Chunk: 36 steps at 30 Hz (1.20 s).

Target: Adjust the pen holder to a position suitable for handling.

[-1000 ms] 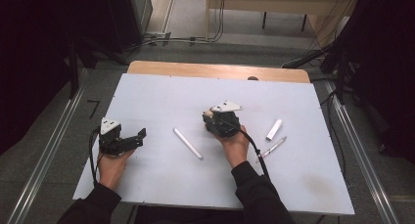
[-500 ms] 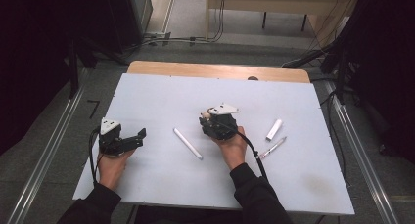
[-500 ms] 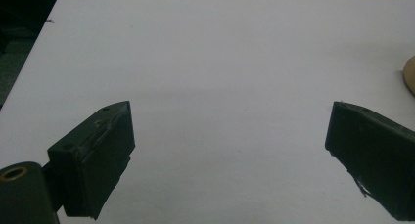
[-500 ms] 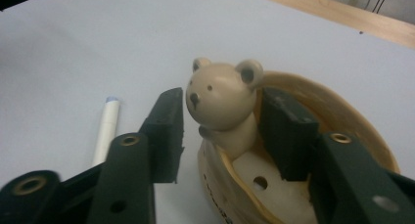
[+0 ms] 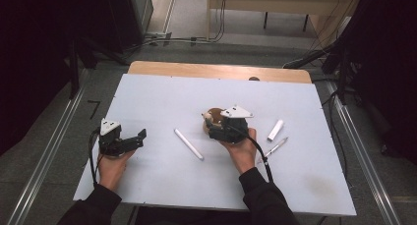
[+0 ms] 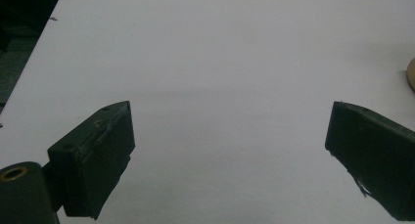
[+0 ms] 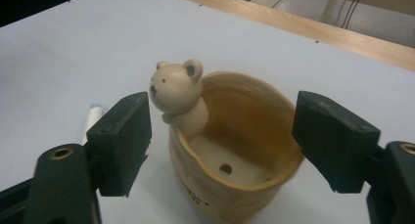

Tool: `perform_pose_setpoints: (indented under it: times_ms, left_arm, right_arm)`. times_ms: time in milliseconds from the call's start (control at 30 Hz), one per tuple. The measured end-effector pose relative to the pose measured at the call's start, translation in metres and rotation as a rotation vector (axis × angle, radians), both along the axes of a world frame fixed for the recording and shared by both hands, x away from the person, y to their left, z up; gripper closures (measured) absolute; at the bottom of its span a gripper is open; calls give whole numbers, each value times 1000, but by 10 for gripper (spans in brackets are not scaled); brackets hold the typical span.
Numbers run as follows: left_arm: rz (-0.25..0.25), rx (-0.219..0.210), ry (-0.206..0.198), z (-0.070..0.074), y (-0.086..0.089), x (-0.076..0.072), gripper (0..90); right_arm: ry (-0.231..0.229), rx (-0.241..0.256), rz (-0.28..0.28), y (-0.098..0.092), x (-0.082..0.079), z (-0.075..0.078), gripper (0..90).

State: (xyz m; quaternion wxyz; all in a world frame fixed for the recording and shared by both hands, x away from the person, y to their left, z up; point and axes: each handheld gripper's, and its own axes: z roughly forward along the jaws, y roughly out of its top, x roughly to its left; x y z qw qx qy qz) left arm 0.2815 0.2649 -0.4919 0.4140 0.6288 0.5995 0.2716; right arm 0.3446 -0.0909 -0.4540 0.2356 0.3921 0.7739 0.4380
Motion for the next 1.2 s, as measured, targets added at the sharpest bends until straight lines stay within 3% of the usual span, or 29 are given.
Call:
perform_pose_setpoints:
  times_ms: [433,700,833,1200]
  left_arm:
    - [11,0,-1,-1,5,-3,49]
    - [5,8,0,0,2,-4,49]
    - [3,9,5,-1,1,-3,49]
    - [-12,9,0,0,-3,0,49]
  right_arm:
    - [-18,-14,-73,-32,-4,5,177]
    - [-32,-8,-113,-63,-18,5,176]
    - [-48,-17,-159,-84,-22,4,176]
    - [-30,-9,-268,-127,-31,-4,161]
